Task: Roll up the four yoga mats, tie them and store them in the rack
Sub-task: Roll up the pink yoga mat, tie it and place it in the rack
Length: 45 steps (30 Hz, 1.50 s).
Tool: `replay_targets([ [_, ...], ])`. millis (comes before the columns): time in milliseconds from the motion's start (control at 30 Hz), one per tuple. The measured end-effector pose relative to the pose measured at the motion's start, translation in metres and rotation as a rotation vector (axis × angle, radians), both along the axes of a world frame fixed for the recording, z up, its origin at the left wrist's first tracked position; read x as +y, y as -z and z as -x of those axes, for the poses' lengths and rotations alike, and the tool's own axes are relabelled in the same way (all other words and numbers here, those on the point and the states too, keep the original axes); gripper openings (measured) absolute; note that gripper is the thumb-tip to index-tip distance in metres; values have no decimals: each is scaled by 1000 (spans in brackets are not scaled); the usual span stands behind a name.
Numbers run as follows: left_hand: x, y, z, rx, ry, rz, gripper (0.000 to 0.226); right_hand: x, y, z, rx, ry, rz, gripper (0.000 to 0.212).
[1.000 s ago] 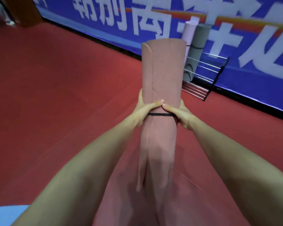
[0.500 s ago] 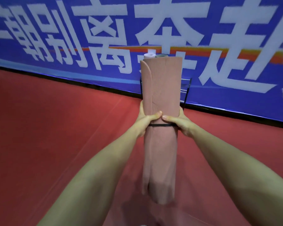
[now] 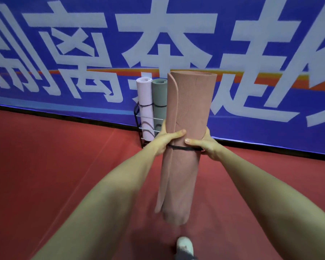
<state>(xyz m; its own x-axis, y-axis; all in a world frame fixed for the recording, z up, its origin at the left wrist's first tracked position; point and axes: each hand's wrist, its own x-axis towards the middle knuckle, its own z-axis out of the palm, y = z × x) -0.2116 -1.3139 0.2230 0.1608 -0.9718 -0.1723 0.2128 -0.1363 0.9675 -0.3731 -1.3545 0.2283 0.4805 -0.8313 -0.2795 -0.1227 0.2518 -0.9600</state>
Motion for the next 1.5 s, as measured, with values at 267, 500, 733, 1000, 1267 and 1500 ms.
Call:
replay_targets([
  [267, -164, -36, -41, -73, 54, -36, 73, -169, -14, -40, 3, 62, 92, 120],
  [500, -300, -62, -94, -161, 113, -60, 74, -299, -22, -95, 16, 155, 189, 123],
  [733, -431, -78, -157, -172, 172, -58, 80, -427, -44, -147, 150, 233, 314, 112],
  [1000, -539, -50, -195, -79, 289, -100, 82, -513, -28, -178, 183, 296, 321, 113],
  [1267, -611, -1, -214, -82, 318, -190, 89, -578, 23, -191, 181, 249, 230, 120],
  [1500, -647, 33, -230, -107, 331, -297, 101, -615, 55, -204, 207, 180, 157, 128],
])
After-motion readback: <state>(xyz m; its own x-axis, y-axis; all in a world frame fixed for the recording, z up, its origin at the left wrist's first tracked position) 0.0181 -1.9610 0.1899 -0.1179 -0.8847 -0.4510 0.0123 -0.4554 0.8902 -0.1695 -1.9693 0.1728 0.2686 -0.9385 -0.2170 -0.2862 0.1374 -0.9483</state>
